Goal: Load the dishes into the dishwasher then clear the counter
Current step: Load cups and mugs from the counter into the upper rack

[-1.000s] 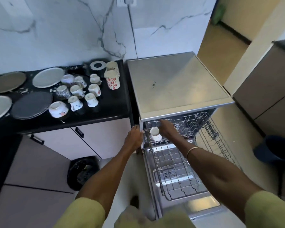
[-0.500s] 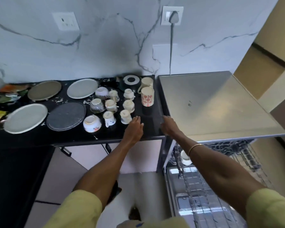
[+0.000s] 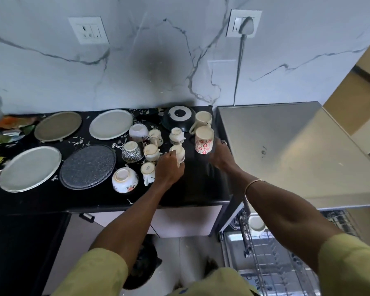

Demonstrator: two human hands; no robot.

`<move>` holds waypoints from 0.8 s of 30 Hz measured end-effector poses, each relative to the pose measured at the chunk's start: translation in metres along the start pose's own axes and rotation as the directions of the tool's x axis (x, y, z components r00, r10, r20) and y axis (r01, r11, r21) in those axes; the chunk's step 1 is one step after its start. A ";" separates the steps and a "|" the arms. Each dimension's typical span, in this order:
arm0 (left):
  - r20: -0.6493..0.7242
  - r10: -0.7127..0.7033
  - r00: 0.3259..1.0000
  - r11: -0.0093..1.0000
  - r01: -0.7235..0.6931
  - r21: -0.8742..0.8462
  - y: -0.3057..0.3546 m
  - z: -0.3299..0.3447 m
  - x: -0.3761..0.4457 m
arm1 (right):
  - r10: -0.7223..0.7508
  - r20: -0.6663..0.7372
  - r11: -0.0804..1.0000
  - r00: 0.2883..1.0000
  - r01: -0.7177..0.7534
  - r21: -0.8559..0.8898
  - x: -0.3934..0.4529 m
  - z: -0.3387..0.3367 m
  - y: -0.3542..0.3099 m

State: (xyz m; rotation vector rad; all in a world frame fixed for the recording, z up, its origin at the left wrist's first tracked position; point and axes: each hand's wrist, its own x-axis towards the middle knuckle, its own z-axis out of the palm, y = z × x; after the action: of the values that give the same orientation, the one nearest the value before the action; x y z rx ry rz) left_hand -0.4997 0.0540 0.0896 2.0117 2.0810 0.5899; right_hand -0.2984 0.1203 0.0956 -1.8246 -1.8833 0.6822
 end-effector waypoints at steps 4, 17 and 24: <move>-0.010 -0.008 1.000 1.000 0.008 0.016 0.005 0.002 0.025 | -0.017 0.045 1.000 0.999 0.017 -0.009 0.035 -0.006 -0.004; 0.156 -0.142 0.977 0.990 0.140 0.025 0.004 0.023 0.079 | -0.105 0.156 0.993 0.982 0.096 0.065 0.085 0.000 -0.002; 0.142 -0.110 0.984 0.987 0.125 -0.097 0.010 0.020 0.079 | -0.084 0.083 0.991 0.993 0.075 0.111 0.076 -0.003 -0.001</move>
State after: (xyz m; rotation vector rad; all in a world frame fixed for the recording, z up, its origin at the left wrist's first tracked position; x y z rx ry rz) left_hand -0.4876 0.1347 0.0865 1.8042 2.0265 0.5144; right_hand -0.3002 0.1962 0.0959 -1.6684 -1.9246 0.8315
